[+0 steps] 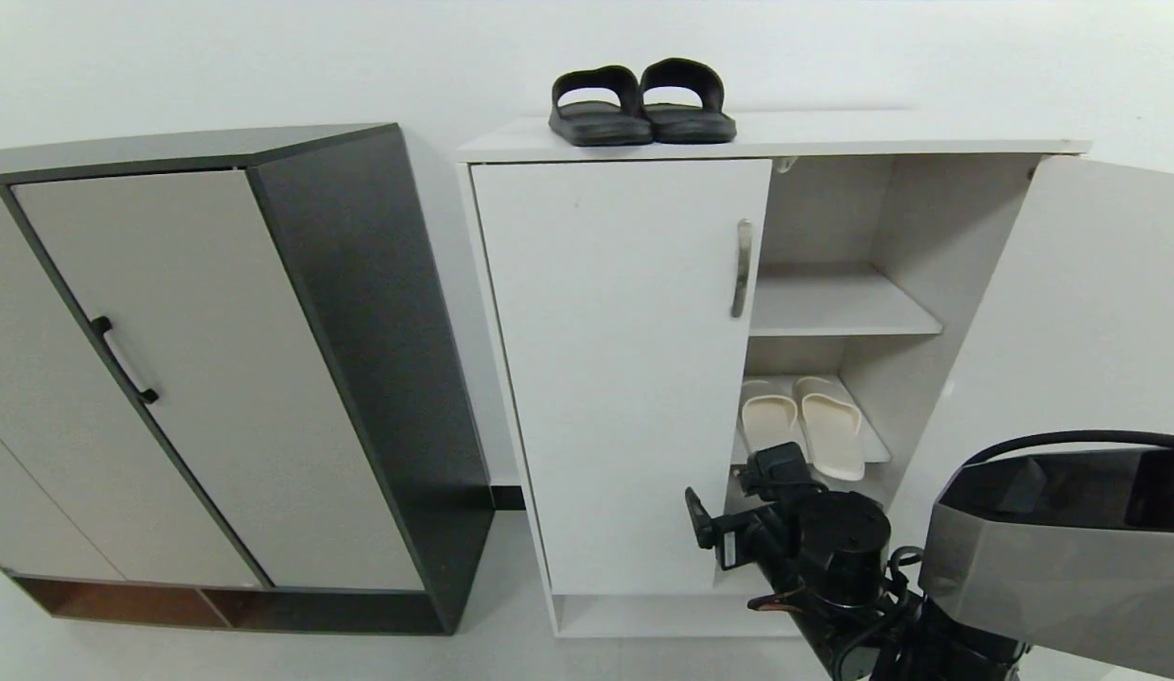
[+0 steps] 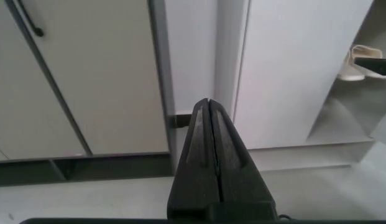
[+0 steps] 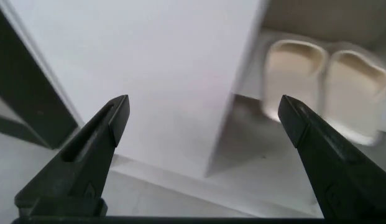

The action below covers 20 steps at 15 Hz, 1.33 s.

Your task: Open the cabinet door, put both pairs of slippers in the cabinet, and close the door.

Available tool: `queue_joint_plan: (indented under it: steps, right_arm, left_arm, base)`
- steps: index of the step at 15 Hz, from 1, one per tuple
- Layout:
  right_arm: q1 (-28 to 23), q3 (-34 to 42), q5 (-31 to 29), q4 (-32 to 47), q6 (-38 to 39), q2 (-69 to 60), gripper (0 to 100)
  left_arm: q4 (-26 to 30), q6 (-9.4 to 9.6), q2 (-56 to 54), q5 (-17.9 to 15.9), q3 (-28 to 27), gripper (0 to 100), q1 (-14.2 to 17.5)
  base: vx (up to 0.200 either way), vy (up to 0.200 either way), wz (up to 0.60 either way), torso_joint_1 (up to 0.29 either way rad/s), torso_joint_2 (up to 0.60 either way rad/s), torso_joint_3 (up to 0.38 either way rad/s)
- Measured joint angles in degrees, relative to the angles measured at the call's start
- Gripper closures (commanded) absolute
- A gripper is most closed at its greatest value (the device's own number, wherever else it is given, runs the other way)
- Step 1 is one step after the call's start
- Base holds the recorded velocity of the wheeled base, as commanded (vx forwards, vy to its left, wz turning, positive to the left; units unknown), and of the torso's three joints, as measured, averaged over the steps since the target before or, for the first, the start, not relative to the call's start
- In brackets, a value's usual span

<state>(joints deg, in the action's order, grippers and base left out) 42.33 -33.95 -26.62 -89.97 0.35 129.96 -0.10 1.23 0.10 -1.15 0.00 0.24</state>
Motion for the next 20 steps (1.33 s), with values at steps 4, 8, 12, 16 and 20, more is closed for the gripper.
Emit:
queue_joint_plan:
  steps: [4,8,12,16,20]
  right_arm:
    - [-0.2,1.2,2.3,0.0,-0.2,0.2,0]
    - [0.0,1.2,2.4,0.0,-0.3,0.2,0]
    - [0.1,1.1,2.4,0.0,-0.3,0.2,0]
    - [0.3,0.9,2.6,0.0,-0.2,1.0,0]
    - [0.5,0.7,2.8,-0.2,0.2,1.4,0]
  left_arm:
    - [-0.1,-0.01,0.0,0.0,0.0,100,0.0]
    - [0.0,-0.09,0.0,0.0,0.0,100,0.0]
    - [0.0,-0.17,0.0,0.0,0.0,100,0.0]
    - [0.0,-0.26,0.0,0.1,0.0,100,0.0]
    - [-0.1,-0.26,0.0,0.1,0.0,100,0.0]
  base:
    - [0.0,0.0,0.0,0.0,0.0,0.0]
    - [0.0,0.0,0.0,0.0,0.0,0.0]
    - [0.0,0.0,0.0,0.0,0.0,0.0]
    - [0.0,0.0,0.0,0.0,0.0,0.0]
    - [0.0,0.0,0.0,0.01,-0.11,-0.162]
